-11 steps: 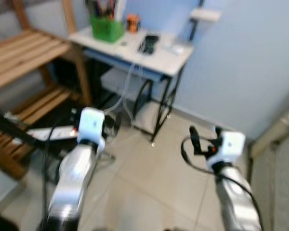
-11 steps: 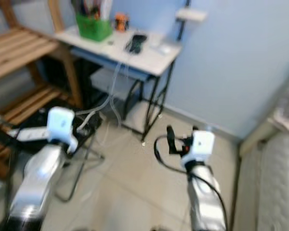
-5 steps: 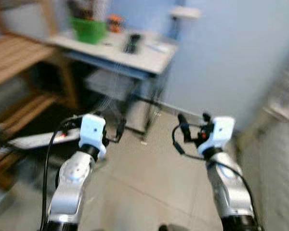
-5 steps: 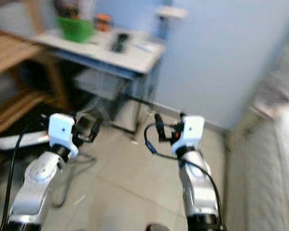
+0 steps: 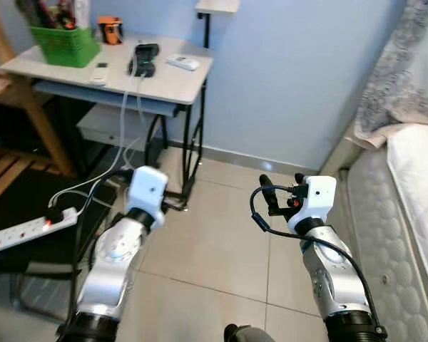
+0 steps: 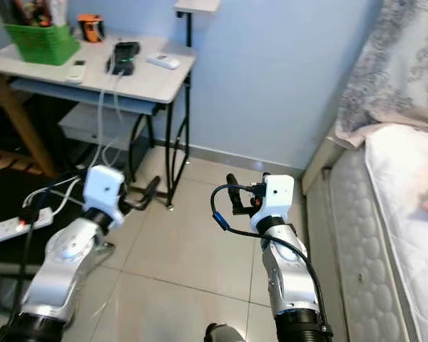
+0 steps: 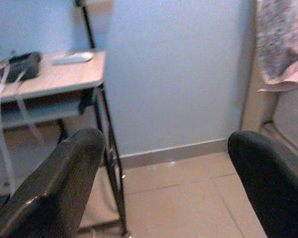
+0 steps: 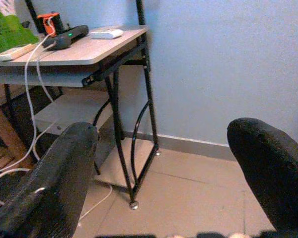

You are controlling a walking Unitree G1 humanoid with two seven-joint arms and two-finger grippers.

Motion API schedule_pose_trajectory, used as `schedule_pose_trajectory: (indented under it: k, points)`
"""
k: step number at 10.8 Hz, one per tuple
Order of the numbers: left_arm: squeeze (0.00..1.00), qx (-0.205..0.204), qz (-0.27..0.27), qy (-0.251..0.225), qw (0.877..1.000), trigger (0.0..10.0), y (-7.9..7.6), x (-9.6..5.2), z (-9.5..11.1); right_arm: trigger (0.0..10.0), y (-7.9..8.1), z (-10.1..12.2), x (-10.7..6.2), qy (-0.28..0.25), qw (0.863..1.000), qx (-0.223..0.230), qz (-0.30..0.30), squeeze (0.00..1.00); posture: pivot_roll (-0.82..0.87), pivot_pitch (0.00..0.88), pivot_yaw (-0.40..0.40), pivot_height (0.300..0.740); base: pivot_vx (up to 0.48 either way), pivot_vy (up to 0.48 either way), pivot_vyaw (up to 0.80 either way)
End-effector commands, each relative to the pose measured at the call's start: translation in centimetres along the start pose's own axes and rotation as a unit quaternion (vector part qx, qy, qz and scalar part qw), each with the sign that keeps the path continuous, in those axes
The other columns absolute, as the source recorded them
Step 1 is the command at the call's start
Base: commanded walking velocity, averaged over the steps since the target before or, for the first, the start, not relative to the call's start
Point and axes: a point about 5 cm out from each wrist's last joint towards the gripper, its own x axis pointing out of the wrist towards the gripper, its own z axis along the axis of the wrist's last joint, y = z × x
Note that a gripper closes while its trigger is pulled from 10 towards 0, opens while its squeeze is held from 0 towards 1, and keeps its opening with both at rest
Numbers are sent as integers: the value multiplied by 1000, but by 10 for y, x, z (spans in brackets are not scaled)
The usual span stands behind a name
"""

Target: Clean up the room

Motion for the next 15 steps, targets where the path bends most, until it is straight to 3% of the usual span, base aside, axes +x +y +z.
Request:
schedule_pose_trajectory:
  k: [1,7,9,15]
  points:
    - [0,4,-11,-3,1000,10000,-3,3,2,10000,0,0,2,-2,1000,-1,-3,0,31,0,-38,735,0,431,-694]
    - [0,23,-78,-1,997,10000,-10,13,2,10000,7,4,11,-9,1000,10,-4,0,30,0,-33,735,191,399,-683]
    - [0,35,-51,9,998,10000,-5,17,1,10000,7,1,10,-4,1000,-1,-22,0,25,0,-21,735,0,0,-338]
    - [0,48,-82,-4,995,10000,-9,19,3,10000,14,-1,14,2,1000,-11,-4,0,20,0,-8,735,398,-217,0]
